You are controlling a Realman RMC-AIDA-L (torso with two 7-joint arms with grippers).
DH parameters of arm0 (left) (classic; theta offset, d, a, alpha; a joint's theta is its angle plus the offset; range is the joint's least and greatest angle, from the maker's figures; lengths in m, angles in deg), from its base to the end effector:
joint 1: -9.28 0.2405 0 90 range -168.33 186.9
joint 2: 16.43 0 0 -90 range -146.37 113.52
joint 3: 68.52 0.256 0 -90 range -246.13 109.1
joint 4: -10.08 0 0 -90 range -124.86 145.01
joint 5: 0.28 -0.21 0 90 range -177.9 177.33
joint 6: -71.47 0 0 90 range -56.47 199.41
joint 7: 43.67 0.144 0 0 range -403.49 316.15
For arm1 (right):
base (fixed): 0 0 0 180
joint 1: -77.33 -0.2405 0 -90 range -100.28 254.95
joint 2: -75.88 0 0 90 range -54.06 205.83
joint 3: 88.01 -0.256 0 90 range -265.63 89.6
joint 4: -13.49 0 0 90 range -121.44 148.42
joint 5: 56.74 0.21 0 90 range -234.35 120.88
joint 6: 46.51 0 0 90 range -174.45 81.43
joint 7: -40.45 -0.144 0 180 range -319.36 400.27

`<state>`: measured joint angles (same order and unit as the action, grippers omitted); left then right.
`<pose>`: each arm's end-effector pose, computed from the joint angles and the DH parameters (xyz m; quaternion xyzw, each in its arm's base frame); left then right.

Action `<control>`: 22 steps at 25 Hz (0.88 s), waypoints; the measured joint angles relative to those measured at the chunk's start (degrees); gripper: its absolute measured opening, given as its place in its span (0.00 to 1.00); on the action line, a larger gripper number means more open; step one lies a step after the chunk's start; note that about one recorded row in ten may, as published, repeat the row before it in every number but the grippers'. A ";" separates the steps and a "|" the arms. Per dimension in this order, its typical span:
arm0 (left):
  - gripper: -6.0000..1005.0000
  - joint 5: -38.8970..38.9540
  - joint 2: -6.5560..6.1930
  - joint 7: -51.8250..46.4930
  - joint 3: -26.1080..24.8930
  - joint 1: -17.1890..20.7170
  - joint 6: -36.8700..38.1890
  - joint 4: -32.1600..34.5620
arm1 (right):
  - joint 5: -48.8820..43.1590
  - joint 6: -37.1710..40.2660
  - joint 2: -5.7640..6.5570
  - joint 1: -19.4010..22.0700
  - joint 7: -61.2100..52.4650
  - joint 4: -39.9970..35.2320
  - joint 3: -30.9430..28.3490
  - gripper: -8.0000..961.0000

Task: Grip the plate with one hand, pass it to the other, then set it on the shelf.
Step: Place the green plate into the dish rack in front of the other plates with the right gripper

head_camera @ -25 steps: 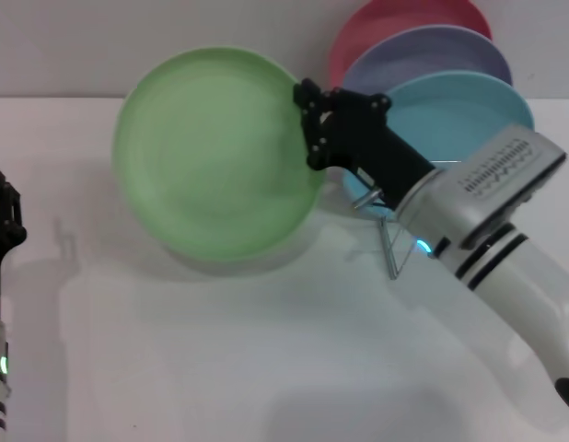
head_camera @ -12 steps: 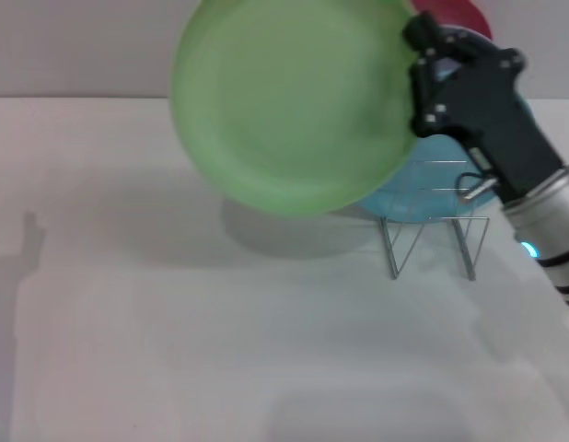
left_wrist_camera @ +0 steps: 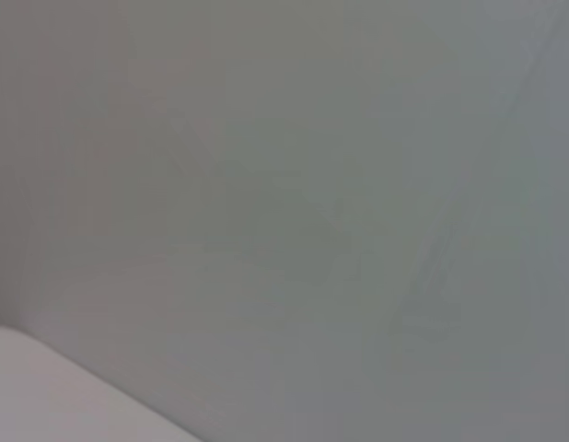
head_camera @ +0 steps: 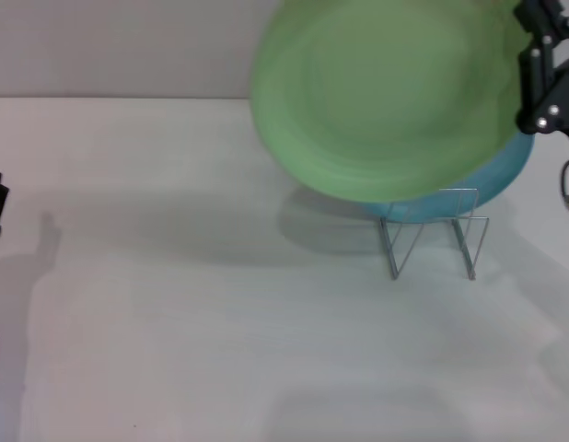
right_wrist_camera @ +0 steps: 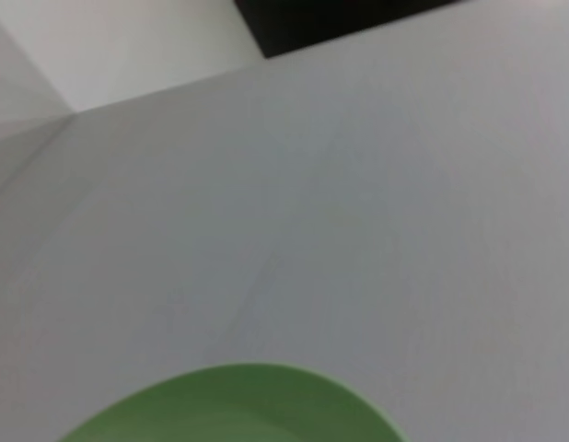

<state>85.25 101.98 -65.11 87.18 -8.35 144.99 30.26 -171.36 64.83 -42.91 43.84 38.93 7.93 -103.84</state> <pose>-0.3446 0.2829 -0.0192 -0.5339 -0.4080 -0.4343 0.5998 0.2327 0.3078 0.0342 -0.6843 -0.1732 0.4639 0.5353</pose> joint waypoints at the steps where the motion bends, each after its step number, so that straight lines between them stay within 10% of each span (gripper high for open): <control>1: 0.86 -0.62 0.02 -0.63 -0.03 -0.11 -0.56 0.07 | 0.00 0.00 0.00 0.00 0.00 0.00 0.00 0.03; 22: 0.86 -8.24 0.29 -10.11 0.48 1.02 -1.96 2.33 | 0.39 3.20 3.06 0.21 13.04 -14.92 7.87 0.03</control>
<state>77.01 102.26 -75.22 87.67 -7.32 143.04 32.59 -170.97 68.03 -39.85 44.05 51.96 -6.99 -95.97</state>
